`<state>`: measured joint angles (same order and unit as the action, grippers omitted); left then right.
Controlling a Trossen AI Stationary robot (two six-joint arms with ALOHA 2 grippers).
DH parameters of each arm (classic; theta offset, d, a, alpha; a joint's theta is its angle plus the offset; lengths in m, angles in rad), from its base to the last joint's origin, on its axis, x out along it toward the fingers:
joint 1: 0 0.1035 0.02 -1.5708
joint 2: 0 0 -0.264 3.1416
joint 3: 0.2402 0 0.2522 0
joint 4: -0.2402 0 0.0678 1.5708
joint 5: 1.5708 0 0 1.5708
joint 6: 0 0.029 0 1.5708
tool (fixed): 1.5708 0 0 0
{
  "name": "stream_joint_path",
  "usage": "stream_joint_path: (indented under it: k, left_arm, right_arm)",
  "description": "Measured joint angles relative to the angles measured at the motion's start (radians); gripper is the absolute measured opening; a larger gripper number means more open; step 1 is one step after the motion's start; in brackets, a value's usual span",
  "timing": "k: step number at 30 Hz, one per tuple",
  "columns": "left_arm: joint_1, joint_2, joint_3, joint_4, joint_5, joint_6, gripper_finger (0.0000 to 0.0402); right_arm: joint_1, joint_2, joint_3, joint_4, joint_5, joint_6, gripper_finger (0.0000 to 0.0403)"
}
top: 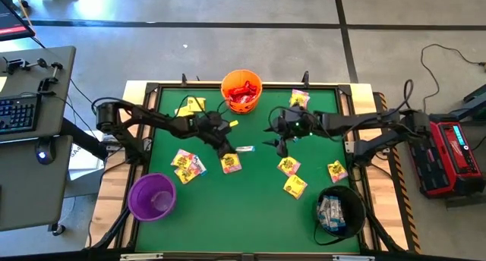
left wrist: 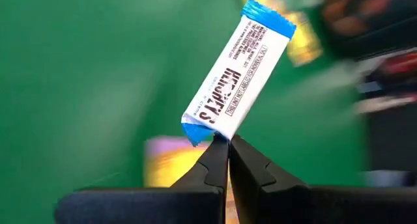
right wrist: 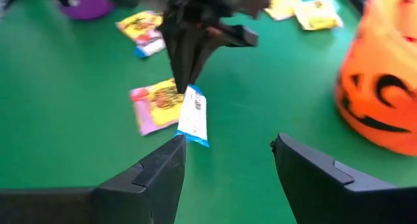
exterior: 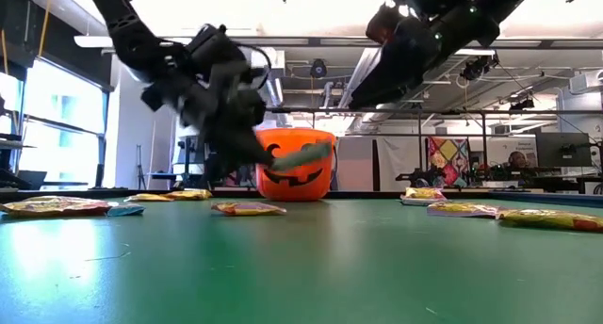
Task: Sort candy by brand, put in halloween buckets
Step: Put the white chocolate bar into the black bucket
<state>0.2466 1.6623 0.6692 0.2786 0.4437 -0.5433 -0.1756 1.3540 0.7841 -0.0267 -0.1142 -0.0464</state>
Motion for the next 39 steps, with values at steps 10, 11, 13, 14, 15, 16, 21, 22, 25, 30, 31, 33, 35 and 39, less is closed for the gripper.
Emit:
stream_joint_path:
  k: [10,11,13,14,15,16,21,22,25,30,31,33,35,39]
  left_arm:
    - [0.051,-0.003,0.125,0.085,0.315,-0.161,0.0001]
    - [0.058,-0.003,0.127,0.085,0.333,-0.161,0.0001]
    - [0.069,-0.003,0.128,0.084,0.365,-0.171,0.0001]
    - [0.074,-0.003,0.128,0.084,0.376,-0.180,0.0001]
    - [0.077,-0.003,0.128,0.085,0.390,-0.186,0.0000]
    - [0.082,-0.003,0.128,0.085,0.401,-0.187,0.0000]
    - [0.082,-0.003,0.128,0.087,0.424,-0.238,0.0000]
    - [0.082,-0.003,0.128,0.088,0.425,-0.250,0.0000]
    - [0.081,-0.003,0.128,0.107,0.427,-0.282,0.0000]
    - [0.081,-0.003,0.129,0.205,0.452,-0.332,0.0000]
    - [0.081,-0.003,0.129,0.225,0.456,-0.344,0.0000]
    - [0.081,-0.003,0.129,0.267,0.463,-0.362,0.0000]
    - [0.081,-0.003,0.130,0.299,0.464,-0.387,0.0000]
    - [0.081,-0.003,0.130,0.365,0.457,-0.446,0.0000]
  right_arm:
    - [0.110,0.000,0.054,-0.014,0.046,-0.062,0.0220]
    - [0.120,0.000,0.058,-0.013,0.058,-0.069,0.0220]
    - [0.139,0.000,0.070,-0.015,0.080,-0.075,0.0220]
    - [0.146,0.000,0.076,-0.017,0.085,-0.074,0.0220]
    - [0.152,0.000,0.086,-0.026,0.085,-0.069,0.0220]
    - [0.157,0.000,0.098,-0.041,0.085,-0.067,0.0220]
    - [0.170,0.000,0.200,-0.178,0.090,-0.068,0.0220]
    - [0.171,0.000,0.223,-0.216,0.099,-0.071,0.0220]
    - [0.169,0.000,0.290,-0.302,0.114,-0.085,0.0220]
    - [0.162,-0.001,0.322,-0.338,0.069,-0.092,0.0220]
    - [0.162,-0.001,0.321,-0.341,0.055,-0.090,0.0220]
    - [0.163,-0.001,0.316,-0.348,0.050,-0.106,0.0220]
    - [0.162,0.002,0.314,-0.364,0.053,-0.146,0.0220]
    - [0.162,0.010,0.314,-0.349,0.068,-0.190,0.0219]
